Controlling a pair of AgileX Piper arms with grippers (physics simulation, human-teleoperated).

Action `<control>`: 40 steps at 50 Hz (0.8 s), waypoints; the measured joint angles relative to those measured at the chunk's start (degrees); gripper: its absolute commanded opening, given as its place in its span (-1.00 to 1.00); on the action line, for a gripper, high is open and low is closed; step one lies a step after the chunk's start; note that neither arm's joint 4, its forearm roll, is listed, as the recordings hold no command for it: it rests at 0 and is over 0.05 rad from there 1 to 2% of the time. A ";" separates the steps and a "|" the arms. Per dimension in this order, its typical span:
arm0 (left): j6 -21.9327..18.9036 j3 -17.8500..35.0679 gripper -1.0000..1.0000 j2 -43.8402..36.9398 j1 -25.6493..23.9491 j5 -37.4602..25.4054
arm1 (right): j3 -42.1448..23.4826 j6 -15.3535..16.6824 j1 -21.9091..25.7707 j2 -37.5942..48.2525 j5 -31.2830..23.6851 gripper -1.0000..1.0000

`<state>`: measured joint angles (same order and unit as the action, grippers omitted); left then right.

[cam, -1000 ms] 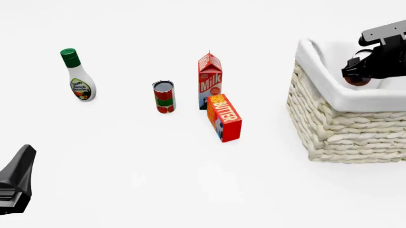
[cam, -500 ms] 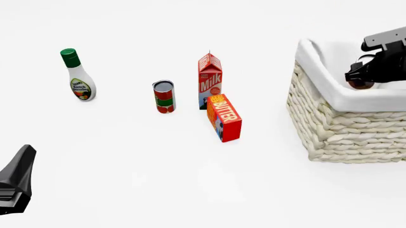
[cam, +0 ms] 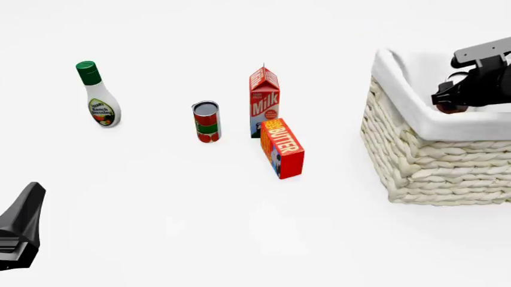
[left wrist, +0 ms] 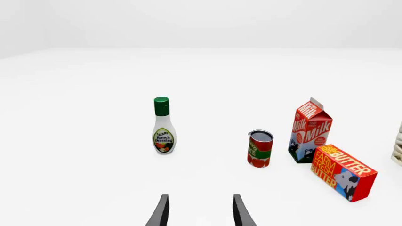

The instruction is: Pick the alphabet soup and place it in the basket.

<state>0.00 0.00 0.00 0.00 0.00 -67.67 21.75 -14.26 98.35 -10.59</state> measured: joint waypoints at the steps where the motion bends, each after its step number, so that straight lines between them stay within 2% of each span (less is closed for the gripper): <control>1: 0.00 0.00 1.00 0.00 0.00 0.00 | -0.06 0.01 -0.02 0.12 0.03 -1.00; 29: 0.00 0.00 1.00 0.00 0.00 0.00 | -1.71 -0.17 -1.09 2.99 0.48 -1.00; 30: 0.00 0.00 1.00 0.00 0.00 0.00 | -1.76 -0.19 -1.11 3.05 0.46 1.00; 40: 0.00 0.00 1.00 0.00 0.00 0.00 | -2.16 -1.00 -1.43 2.39 0.35 1.00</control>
<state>0.00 0.00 0.00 0.00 0.00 -69.82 20.75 -15.68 100.74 -10.24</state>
